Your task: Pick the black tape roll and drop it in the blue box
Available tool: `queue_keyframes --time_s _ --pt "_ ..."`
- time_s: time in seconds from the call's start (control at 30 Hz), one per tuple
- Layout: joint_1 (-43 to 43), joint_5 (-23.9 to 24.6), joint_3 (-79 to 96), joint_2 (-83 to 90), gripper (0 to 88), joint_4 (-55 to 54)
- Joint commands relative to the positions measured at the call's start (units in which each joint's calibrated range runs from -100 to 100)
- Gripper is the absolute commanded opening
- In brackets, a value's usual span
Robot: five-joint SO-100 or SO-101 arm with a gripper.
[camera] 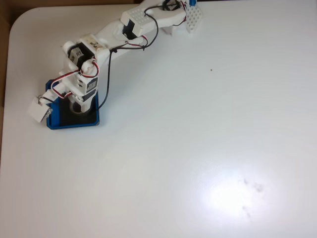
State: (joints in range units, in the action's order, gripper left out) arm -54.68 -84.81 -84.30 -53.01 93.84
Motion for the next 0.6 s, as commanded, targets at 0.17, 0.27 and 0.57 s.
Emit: queue_keyframes --time_s 0.17,0.27,0.57 --pt "-0.09 0.05 2.54 16.80 10.9 -1.19" --pt "0.01 0.05 12.07 24.58 10.0 -1.43" --pt "7.44 0.14 56.90 55.26 10.3 -20.91"
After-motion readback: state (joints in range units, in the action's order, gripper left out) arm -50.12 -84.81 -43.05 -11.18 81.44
